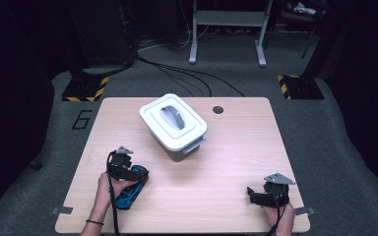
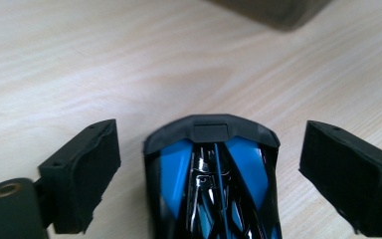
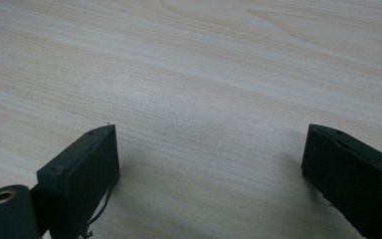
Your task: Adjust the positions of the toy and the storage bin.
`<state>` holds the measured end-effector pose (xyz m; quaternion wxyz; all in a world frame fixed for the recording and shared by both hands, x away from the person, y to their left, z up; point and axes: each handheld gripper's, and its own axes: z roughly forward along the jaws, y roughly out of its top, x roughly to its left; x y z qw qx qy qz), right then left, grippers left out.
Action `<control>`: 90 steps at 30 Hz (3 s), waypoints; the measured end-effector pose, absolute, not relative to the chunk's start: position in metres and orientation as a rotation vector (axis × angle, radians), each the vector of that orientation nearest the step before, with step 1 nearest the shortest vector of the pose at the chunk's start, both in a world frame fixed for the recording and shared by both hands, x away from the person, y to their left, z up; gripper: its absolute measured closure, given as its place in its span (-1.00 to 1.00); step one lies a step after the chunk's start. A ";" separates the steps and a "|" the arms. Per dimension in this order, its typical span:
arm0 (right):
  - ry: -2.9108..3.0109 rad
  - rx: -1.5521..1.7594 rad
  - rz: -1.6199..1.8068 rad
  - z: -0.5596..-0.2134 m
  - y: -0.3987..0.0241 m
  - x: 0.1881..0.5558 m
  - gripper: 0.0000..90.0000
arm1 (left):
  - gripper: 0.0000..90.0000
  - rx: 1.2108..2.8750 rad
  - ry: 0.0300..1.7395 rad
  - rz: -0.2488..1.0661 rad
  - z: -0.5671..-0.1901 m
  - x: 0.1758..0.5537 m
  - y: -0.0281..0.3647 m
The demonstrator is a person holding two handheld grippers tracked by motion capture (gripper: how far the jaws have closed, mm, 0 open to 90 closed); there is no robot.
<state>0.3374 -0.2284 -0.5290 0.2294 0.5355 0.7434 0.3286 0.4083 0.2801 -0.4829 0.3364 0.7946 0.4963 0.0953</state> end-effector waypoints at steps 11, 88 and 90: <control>2.054 1.466 0.895 -0.529 -0.227 0.338 -0.86 | -1.00 1.993 1.392 0.436 -0.480 0.397 0.336; 2.347 1.177 1.020 -0.390 -0.053 0.511 0.43 | -0.89 1.963 1.384 0.587 -0.531 0.398 0.377; 2.357 1.168 1.024 -0.391 -0.051 0.506 0.41 | -0.89 1.962 1.383 0.586 -0.531 0.398 0.377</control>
